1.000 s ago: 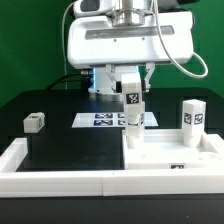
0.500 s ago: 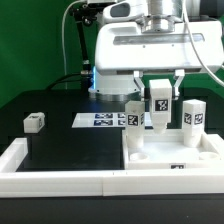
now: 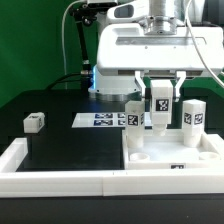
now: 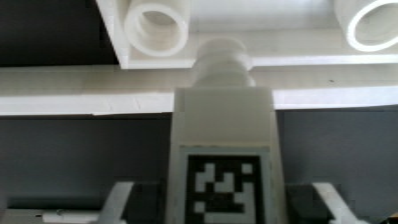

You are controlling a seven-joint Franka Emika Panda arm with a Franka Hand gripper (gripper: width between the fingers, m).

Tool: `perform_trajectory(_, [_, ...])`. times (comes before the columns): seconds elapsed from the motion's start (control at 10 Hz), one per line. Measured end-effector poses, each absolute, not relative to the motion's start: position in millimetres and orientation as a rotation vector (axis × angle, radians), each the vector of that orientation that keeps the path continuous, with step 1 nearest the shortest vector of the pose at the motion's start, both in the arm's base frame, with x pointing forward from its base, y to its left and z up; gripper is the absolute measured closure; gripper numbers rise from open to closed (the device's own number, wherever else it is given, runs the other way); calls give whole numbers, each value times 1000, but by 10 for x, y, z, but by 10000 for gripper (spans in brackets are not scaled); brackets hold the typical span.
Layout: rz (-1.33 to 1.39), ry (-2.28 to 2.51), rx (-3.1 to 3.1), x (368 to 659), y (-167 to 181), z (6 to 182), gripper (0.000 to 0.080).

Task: Assemble square table

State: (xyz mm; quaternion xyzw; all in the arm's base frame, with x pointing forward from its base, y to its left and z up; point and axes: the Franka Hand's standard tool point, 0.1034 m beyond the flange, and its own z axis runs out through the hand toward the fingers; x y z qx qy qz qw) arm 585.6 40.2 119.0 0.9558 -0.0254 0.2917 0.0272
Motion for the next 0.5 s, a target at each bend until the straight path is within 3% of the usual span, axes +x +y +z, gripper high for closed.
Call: perform_trajectory(0.5, [939, -104, 3008, 6014, 994, 1043, 509])
